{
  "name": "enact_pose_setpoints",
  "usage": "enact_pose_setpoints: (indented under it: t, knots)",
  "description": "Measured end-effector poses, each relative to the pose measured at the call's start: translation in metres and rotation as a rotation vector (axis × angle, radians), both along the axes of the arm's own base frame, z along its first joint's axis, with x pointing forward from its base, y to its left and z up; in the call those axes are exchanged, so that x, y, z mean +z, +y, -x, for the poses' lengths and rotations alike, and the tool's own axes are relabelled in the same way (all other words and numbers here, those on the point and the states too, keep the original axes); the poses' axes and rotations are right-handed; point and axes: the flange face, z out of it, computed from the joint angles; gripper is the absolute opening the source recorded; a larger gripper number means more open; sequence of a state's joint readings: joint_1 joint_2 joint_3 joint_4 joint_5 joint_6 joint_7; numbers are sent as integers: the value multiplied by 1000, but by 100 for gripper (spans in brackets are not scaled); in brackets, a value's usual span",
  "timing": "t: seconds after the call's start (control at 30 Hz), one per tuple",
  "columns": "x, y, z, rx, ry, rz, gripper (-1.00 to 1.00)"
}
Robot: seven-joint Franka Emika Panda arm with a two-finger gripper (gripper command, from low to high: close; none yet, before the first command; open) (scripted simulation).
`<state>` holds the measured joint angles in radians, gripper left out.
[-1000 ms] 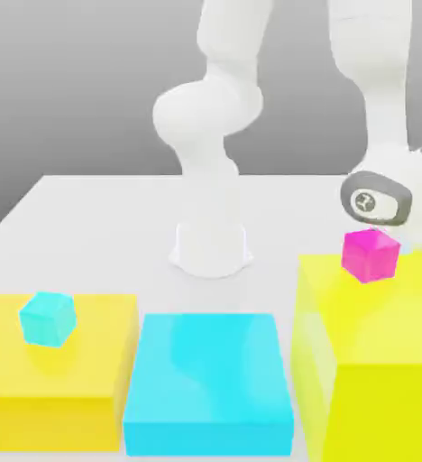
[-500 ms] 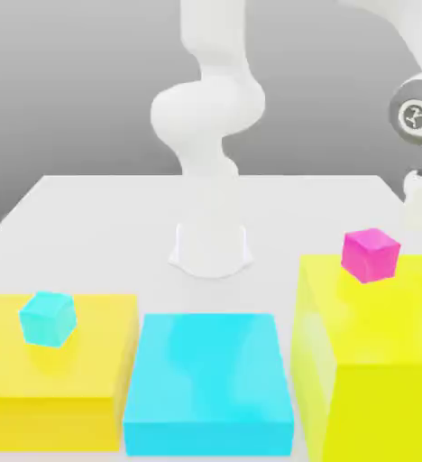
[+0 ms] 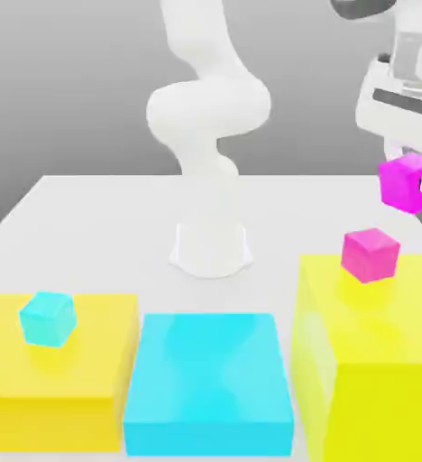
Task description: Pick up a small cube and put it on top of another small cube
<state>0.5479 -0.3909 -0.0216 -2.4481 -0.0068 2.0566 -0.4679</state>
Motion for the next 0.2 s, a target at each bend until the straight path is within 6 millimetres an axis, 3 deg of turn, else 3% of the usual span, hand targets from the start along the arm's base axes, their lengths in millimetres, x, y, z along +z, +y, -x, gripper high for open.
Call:
enact_pose_setpoints:
  t: [0.1,0.13,0.2]
  knots:
    - [-37,-4,-1,-19,1,1,-100]
    - [-48,-5,0,-21,1,1,100]
    - [-48,-5,0,-21,1,1,100]
